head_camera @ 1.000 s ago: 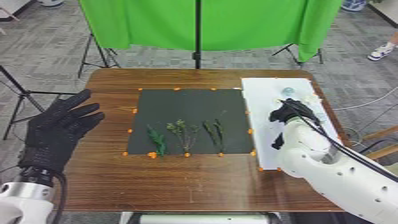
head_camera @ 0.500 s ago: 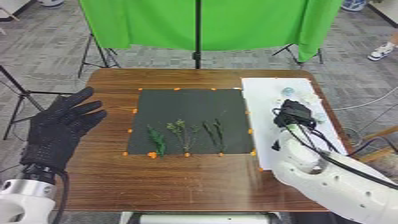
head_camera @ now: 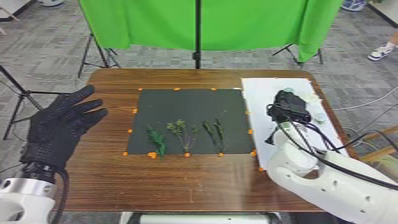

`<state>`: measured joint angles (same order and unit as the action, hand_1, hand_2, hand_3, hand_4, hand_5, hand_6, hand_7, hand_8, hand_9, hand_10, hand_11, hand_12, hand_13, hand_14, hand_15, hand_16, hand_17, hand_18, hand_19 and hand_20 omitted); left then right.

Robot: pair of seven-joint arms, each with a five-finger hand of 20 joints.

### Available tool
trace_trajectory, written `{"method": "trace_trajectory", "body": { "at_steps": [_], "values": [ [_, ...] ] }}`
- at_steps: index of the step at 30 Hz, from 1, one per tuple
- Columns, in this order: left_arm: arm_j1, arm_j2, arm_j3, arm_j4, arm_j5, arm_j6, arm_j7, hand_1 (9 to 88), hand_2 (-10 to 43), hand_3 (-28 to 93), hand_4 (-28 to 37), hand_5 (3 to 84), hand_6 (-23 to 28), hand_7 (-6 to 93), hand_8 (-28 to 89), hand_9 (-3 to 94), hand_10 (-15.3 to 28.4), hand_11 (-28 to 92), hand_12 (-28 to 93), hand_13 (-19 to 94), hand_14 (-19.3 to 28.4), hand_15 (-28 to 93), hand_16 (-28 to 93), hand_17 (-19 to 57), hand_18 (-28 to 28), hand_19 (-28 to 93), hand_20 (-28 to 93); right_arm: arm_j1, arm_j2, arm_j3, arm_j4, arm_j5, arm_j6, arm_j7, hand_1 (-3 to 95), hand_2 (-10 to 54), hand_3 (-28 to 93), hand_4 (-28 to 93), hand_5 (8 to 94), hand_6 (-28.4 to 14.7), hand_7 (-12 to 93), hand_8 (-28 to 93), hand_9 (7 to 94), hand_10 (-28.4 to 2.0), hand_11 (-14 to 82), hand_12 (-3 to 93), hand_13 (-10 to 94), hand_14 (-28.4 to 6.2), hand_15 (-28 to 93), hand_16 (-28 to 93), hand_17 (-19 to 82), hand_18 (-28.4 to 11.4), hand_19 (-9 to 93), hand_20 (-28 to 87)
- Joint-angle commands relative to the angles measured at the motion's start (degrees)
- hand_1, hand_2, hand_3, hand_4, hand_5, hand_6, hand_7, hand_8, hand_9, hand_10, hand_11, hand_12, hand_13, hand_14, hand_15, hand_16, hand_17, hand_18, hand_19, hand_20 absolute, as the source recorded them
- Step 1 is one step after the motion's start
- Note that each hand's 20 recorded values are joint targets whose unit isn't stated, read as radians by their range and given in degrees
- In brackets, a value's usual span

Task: Arrange flowers

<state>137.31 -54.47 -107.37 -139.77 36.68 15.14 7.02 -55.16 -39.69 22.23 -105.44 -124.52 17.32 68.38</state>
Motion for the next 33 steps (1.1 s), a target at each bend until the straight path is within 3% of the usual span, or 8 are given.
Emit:
{"method": "trace_trajectory", "body": {
  "at_steps": [1,12,18,23,26,28,31,33],
  "values": [
    [1.7,-0.26,-0.73,-0.97,0.52,-0.12,0.43,20.3,9.2,78,-27.4,38.1,10.6,16.7,-10,34.7,22.6,31,12,26,28.4,60,-12,-9.9,25.5,56,15,4.1,-4.4,-1.8,-1.4,0.0,0.4,-2.8,57.1,-9.5,73,-28,85.5,-1.5,21,6,93.7,-7.7,26.1,27.7,90,-2.8,59,21,45,-18.7,93,0],
    [-1.3,1.04,0.01,0.24,0.06,-0.73,-0.01,20.6,9.0,77,-27.6,38.5,10.6,17.4,-10,35.4,22.9,32,12,27,28.4,60,-12,-9.5,25.5,57,15,16.4,-18.7,-14.5,0.8,6.8,1.5,-12.4,56.8,-9.5,72,-28,85.6,-1.3,21,7,93.7,-7.5,26.7,27.5,90,-2.4,60,21,43,-18.8,93,2],
    [-3.3,2.68,0.05,0.9,-0.22,-1.21,1.26,20.6,8.8,78,-27.8,39.1,10.6,21.1,-12,36.4,23.5,39,12,29,28.4,64,-13,-9.0,25.9,58,16,22.0,-24.6,-21.1,2.5,10.8,3.4,-15.4,56.6,-9.5,72,-28,85.6,-0.8,22,6,93.7,-6.9,27.6,27.1,90,-2.1,60,21,42,-19.0,93,3],
    [-2.9,3.8,-0.9,0.7,-0.5,-1.39,3.22,20.7,8.8,78,-28.2,39.5,10.4,24.9,-15,37.3,24.0,46,8,32,28.4,69,-15,-8.2,26.3,61,15,24.0,-27.2,-23.8,2.3,17.1,3.7,-18.5,56.6,-9.5,71,-28,85.8,-0.4,23,6,93.7,-6.6,28.8,26.0,90,-1.7,60,21,41,-18.8,93,3],
    [-3.7,4.44,-1.05,0.86,-0.43,-1.84,3.51,20.5,8.7,78,-28.2,39.4,10.0,26.0,-16,38.0,23.5,51,8,34,28.4,73,-15,-7.5,26.8,64,15,24.4,-27.8,-23.2,1.3,26.2,4.5,-21.3,56.7,-9.5,71,-28,85.9,-0.2,23,5,93.7,-6.8,30.5,24.8,90,-1.6,60,21,39,-18.4,93,2],
    [-3.7,5.11,-1.07,0.86,-0.69,-1.38,4.49,20.4,8.8,78,-28.3,39.1,9.6,26.7,-16,38.0,23.1,52,7,35,28.4,75,-16,-7.1,26.9,65,15,25.1,-28.5,-23.3,1.4,31.7,4.7,-23.0,56.9,-9.5,70,-28,85.9,0.1,24,5,93.7,-7.2,31.4,23.7,90,-1.6,60,21,38,-18.1,92,2],
    [-4.9,5.72,-0.65,1.2,-0.82,-1.47,4.51,20.3,8.9,77,-28.2,38.5,9.1,26.3,-17,37.6,22.4,53,6,35,28.4,77,-16,-6.7,26.8,67,13,27.6,-29.8,-25.7,2.2,35.7,6.4,-24.2,57.2,-9.5,69,-28,86.4,0.9,23,4,93.7,-7.6,32.4,22.4,89,-1.6,61,22,36,-17.8,91,2],
    [-5.4,6.17,-0.35,1.44,-1.57,-1.92,4.61,20.1,8.9,77,-28.2,38.3,9.1,25.5,-16,37.4,21.9,53,5,35,28.0,77,-16,-6.6,26.7,68,12,28.4,-30.5,-26.4,2.4,37.4,6.5,-24.2,57.4,-9.5,68,-28,86.6,1.4,23,3,93.7,-7.5,33.0,21.8,88,-1.8,62,22,35,-17.7,91,3]
  ]
}}
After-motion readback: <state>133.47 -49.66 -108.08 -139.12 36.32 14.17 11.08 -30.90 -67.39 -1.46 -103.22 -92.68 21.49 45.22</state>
